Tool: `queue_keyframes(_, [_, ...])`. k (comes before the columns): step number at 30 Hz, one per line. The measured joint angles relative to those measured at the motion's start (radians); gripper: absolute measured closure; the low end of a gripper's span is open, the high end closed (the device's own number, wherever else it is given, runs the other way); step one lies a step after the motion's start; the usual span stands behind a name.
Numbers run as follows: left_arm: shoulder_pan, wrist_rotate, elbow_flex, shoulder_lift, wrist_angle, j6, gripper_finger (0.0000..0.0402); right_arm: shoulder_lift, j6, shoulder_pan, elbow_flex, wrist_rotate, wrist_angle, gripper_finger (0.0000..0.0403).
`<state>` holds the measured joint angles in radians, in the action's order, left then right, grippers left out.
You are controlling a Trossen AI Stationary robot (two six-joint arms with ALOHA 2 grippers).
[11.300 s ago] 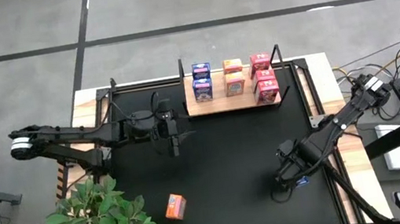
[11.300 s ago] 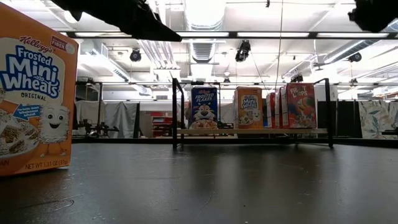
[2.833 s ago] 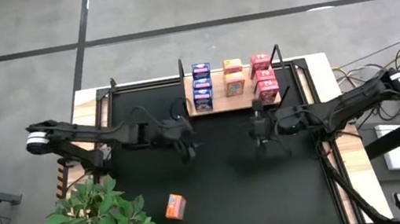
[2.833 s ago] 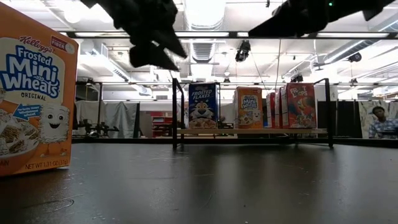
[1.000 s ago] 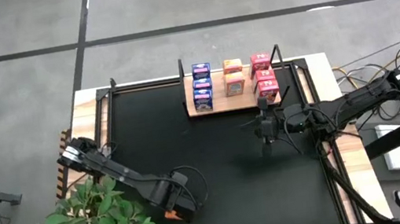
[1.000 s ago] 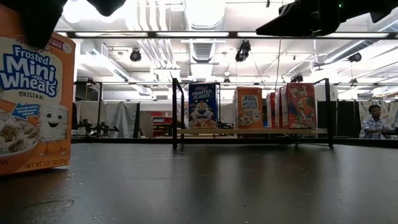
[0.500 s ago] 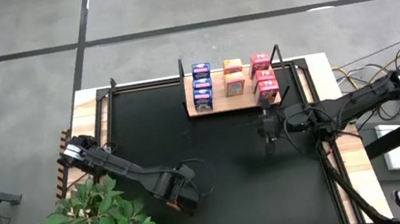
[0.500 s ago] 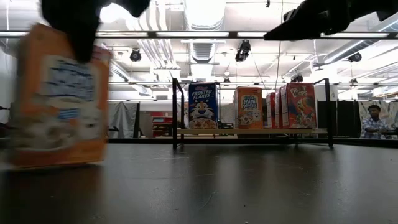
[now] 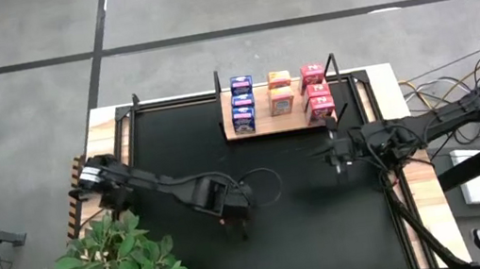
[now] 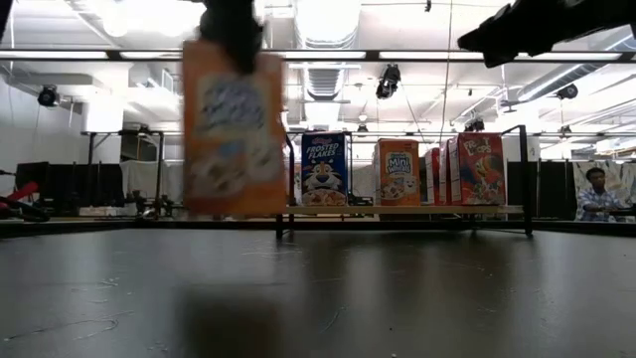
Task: Stack cereal on shelf
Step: Put the orange cereal box on the shelf aligned with the other orange cereal box
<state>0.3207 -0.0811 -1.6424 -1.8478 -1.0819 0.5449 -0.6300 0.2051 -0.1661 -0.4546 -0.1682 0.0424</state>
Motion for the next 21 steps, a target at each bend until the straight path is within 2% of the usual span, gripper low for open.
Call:
queue_keyframes(4, [-0.026,-0.003,-0.100,0.000,0.040,-0.153,0.0199,0.017,-0.031,0.000,0.009,0.019,0.002,0.0394])
queue_keyframes(10, [-0.055,-0.069,-0.223,0.002,0.065,-0.358,0.0199,0.019,-0.082,0.000,0.026,0.019,0.000,0.0394])
queue_keyframes(17, [-0.085,-0.093,-0.293,0.002,0.099,-0.494,0.0199,0.021,-0.074,0.000,0.025,0.015,0.001,0.0394])
queue_keyframes(21, [-0.108,-0.093,-0.312,0.002,0.107,-0.518,0.0199,0.021,-0.049,0.000,0.024,0.013,0.000,0.0394])
